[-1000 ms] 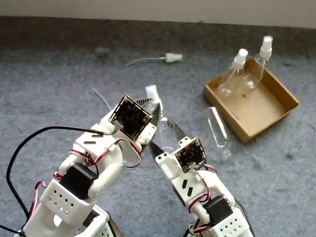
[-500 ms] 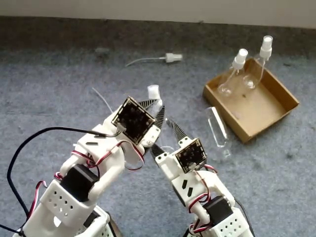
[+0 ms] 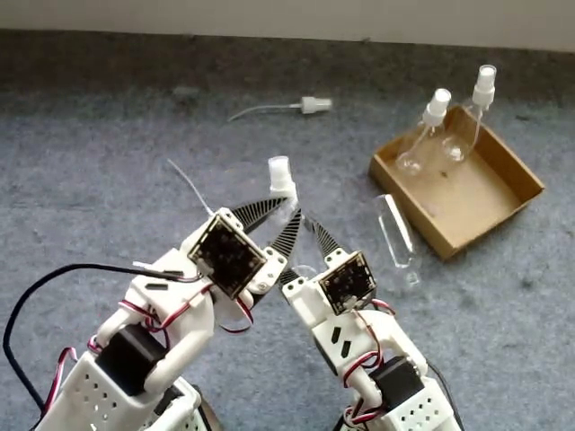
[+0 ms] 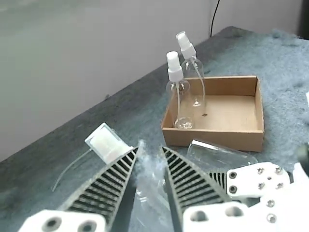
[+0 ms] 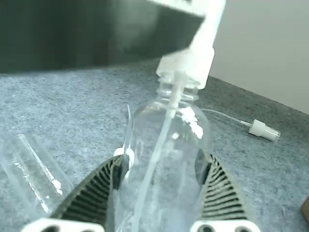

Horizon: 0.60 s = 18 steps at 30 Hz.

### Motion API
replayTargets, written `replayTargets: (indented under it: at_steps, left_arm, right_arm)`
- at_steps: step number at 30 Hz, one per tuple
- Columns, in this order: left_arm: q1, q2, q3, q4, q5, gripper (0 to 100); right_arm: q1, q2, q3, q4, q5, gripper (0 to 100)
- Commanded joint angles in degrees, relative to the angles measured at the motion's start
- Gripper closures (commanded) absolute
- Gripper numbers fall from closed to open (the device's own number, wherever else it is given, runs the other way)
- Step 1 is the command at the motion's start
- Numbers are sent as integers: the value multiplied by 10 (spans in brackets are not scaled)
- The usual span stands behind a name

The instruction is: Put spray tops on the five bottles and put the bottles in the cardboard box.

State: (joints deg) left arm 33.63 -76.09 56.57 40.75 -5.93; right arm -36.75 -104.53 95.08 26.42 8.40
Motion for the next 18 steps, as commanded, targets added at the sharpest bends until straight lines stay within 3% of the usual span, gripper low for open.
replayTargets:
  at_steps: [1, 11, 18]
  left_arm:
    - [0, -45, -2, 6, -4, 994]
    - [0, -106, 7, 200, -2, 994]
    - [7, -153, 59, 251, -1, 994]
  right_arm:
    - [-2, -9, 0, 0, 1, 926]
    - [-1, -9, -4, -8, 1, 926]
    - [73, -9, 0, -147, 1, 926]
